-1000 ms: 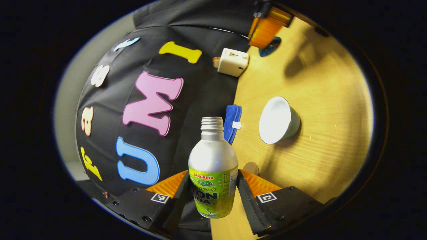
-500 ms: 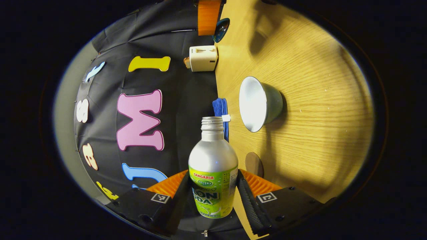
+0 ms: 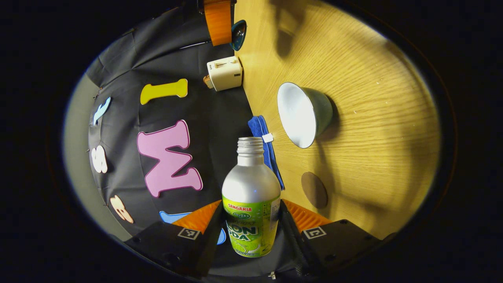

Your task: Open the teacup lid with one hand, grasp the water bottle and pour water into the teacup with the other hand; after pouring, place the water bottle on the coaster and then close the teacup lid.

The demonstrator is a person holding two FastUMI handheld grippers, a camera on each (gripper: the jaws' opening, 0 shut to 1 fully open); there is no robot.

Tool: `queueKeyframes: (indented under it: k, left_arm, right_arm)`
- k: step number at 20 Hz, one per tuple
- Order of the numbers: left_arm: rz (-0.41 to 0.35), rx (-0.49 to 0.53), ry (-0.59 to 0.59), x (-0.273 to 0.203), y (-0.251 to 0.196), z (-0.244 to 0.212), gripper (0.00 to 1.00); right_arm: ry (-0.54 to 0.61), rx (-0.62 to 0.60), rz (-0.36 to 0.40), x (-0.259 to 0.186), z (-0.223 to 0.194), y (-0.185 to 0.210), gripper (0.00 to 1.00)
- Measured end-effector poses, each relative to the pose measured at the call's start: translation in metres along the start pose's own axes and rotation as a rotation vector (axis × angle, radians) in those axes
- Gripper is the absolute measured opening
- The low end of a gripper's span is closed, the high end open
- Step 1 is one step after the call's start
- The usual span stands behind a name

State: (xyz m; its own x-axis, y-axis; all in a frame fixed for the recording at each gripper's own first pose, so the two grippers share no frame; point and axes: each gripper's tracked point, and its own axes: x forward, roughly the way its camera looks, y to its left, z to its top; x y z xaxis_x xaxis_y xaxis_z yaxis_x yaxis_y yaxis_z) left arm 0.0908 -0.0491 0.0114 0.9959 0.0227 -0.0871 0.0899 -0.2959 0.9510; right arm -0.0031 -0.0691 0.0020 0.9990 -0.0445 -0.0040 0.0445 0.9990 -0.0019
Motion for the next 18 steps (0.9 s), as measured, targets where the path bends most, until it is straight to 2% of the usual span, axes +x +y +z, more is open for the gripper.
queueKeyframes:
  k: [12, 18]
  left_arm:
    - [0.018, 0.127, 0.022, 0.001, 0.010, -0.009, 0.81]
    - [0.048, 0.225, 0.018, 0.003, 0.021, -0.011, 0.81]
  right_arm:
    - [0.000, 0.000, 0.000, 0.000, 0.000, 0.000, 0.30]
    - [0.000, 0.000, 0.000, 0.000, 0.000, 0.000, 0.30]
